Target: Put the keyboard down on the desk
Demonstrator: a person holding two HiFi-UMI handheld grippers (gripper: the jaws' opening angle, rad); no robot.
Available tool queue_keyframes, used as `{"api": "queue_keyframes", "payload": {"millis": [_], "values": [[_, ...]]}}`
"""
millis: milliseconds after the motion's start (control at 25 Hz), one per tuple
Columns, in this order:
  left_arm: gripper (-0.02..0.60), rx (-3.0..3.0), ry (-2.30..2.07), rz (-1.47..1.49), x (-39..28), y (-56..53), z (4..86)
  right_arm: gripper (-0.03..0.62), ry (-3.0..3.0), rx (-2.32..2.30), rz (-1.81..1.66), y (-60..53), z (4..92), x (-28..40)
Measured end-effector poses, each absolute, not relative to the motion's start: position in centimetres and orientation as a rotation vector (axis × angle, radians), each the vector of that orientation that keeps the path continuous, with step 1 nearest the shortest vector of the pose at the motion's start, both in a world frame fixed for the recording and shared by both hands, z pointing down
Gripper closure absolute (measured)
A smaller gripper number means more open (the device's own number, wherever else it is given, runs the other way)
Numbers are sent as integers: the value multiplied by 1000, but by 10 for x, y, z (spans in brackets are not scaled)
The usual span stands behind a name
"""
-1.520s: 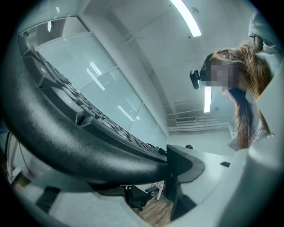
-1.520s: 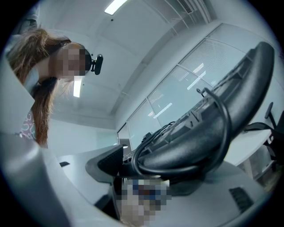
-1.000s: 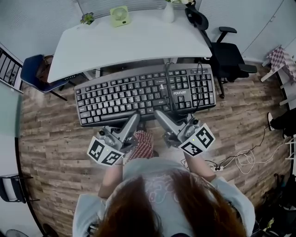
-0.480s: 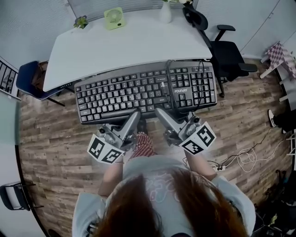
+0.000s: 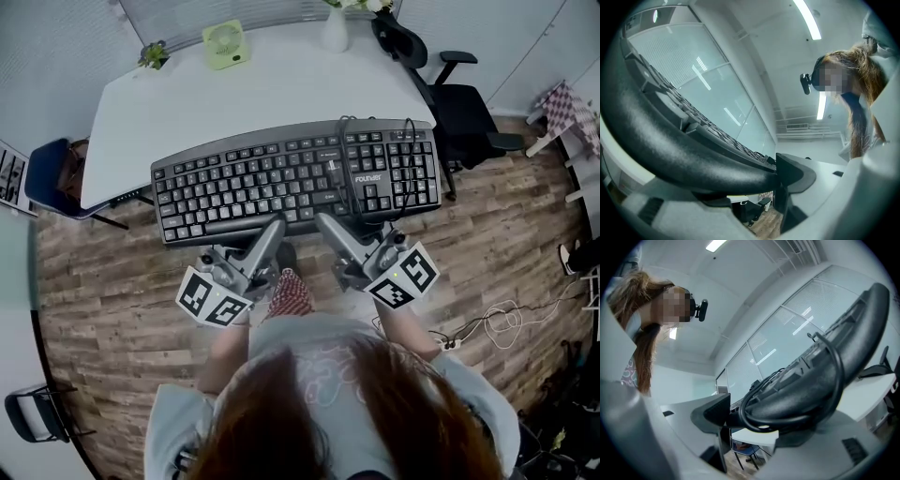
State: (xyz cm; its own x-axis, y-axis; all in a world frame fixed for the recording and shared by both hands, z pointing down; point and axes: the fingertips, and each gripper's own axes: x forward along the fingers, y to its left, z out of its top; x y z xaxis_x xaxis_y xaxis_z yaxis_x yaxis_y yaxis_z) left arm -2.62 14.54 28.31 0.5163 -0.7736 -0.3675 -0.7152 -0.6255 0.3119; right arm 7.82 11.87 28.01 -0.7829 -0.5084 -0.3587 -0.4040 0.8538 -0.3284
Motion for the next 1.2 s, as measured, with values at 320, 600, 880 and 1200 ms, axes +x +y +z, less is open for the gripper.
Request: {"api": "queue_keyframes", "payload": {"millis": [320, 600, 880, 1200], "values": [[302, 2625, -1293, -721, -38, 97, 288, 298, 2584, -676, -332, 70, 285, 67], [302, 2632, -1275, -710, -66, 21, 273, 299, 2575, -690, -331, -4, 270, 39], [302, 2650, -1245, -701, -85, -23, 271, 299, 2558, -717, -324, -46, 268, 20], [302, 2645, -1183, -683, -106, -96, 275, 299, 2540, -783, -337, -114, 273, 0]]}}
